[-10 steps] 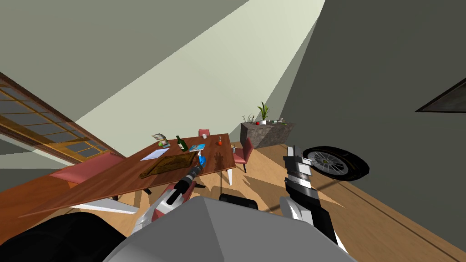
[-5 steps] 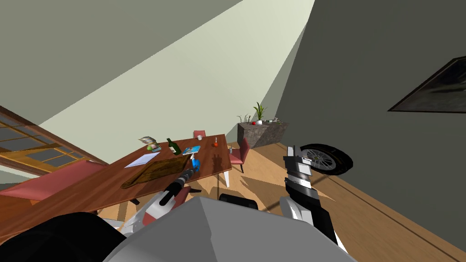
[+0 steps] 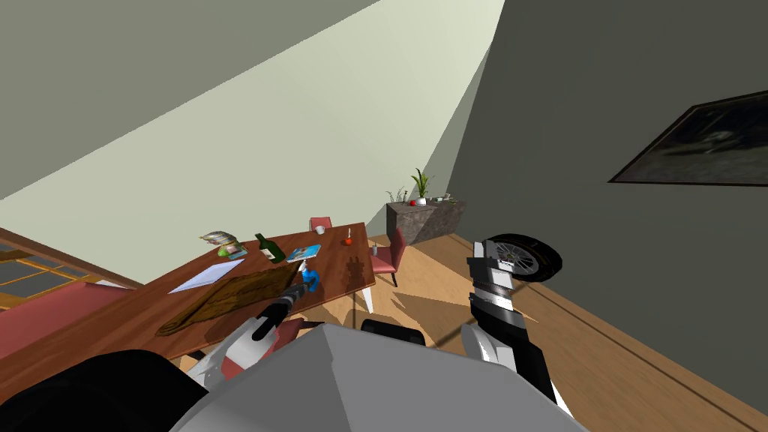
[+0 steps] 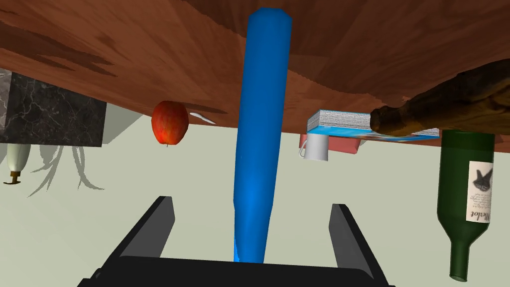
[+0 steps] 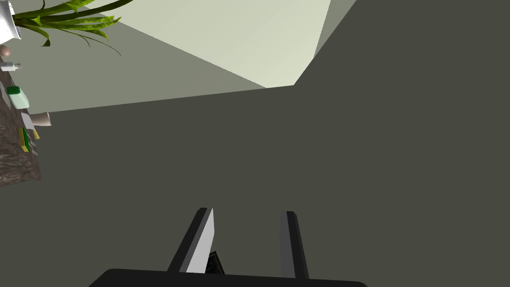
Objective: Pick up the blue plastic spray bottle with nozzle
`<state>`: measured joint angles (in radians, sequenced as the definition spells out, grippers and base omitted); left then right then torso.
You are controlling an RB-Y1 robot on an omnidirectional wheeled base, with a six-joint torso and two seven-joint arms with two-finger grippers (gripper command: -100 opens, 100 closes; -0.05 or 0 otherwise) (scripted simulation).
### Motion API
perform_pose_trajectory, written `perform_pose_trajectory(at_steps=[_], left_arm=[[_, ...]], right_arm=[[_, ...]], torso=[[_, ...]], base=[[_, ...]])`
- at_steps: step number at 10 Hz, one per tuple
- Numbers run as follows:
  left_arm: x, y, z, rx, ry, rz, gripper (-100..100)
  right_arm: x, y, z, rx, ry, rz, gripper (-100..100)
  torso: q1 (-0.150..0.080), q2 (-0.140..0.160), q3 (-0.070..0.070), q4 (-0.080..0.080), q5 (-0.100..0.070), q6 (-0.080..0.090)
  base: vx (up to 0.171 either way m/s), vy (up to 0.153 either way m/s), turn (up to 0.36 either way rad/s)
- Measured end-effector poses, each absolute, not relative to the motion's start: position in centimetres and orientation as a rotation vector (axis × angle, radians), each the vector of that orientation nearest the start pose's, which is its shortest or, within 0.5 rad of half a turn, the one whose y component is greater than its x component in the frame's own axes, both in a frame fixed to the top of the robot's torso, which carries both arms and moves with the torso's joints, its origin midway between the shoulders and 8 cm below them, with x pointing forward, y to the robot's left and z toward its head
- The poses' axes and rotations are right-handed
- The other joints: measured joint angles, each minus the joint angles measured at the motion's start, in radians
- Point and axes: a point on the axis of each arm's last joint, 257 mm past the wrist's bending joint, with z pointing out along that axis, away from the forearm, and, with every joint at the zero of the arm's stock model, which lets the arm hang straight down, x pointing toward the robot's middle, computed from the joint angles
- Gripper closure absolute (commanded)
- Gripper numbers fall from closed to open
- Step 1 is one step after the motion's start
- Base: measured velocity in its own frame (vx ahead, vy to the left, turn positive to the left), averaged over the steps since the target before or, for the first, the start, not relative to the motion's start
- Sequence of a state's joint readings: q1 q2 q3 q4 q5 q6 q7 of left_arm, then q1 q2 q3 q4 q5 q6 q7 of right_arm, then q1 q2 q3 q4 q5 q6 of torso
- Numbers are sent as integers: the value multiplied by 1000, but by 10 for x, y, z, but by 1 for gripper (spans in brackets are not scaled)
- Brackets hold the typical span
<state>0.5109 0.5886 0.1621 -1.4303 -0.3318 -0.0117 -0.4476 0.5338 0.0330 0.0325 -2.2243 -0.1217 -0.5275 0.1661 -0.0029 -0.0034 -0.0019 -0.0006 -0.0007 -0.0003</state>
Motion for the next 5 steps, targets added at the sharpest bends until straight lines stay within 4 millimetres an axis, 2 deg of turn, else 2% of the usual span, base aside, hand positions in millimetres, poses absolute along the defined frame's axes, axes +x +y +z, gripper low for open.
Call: perform_pose_trajectory(at_steps=[1,2,3,5], left_arm=[[292,575,-387,-489,1999,229,0],[292,574,-387,-489,1999,228,-100],[295,572,-395,-493,2011,226,-100],[311,569,-398,-507,2008,217,-100]], right_arm=[[345,-293,-7,750,595,1224,0],[346,-293,-7,750,595,1224,0],[346,-293,-7,750,595,1224,0],[346,-293,-7,750,595,1224,0]], torso=[[1,2,1,0,0,0],[2,3,2,1,0,0],[4,7,4,1,1,0],[5,7,4,2,1,0]], base=[[0,0,0],[-66,26,30],[-91,37,11],[-66,26,10]])
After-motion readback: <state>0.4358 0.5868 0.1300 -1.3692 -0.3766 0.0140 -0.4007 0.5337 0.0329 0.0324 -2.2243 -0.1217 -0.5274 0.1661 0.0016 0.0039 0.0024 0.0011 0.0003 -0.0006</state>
